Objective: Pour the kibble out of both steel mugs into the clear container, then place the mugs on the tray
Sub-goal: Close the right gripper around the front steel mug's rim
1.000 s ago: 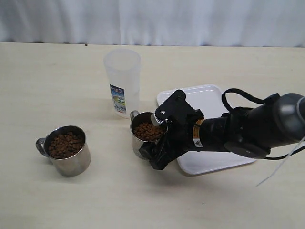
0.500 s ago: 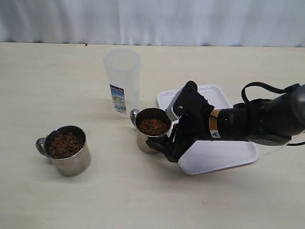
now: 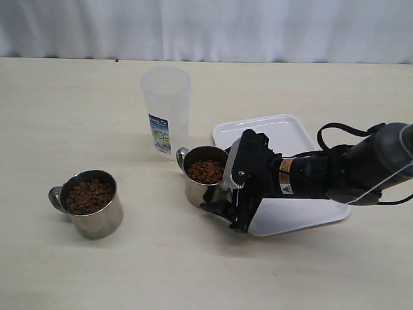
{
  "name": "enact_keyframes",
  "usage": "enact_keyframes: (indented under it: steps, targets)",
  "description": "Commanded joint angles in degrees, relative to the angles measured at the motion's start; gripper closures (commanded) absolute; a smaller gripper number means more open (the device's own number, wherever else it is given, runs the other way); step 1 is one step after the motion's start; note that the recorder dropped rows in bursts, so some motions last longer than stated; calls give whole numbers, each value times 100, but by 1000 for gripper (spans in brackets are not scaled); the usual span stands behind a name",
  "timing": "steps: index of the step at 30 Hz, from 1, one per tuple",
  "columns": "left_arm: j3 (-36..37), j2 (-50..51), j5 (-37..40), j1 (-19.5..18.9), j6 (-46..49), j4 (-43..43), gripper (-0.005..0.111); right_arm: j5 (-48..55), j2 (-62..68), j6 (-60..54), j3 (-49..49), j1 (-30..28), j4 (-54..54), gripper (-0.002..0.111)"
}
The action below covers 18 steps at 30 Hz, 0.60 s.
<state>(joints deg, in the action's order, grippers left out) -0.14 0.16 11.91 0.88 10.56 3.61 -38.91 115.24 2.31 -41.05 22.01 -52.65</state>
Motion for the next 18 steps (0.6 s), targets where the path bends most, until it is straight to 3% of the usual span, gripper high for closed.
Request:
enact_keyframes:
  steps: [1, 8, 18]
  targets:
    - [14, -16, -68, 48, -12, -2, 107, -624, 109, -102, -21, -227, 72, 29]
    - [14, -16, -68, 48, -12, -2, 107, -1625, 376, 526, -21, -595, 76, 61]
    - [14, -16, -68, 48, -12, -2, 107, -1648, 391, 489, -21, -595, 167, 64]
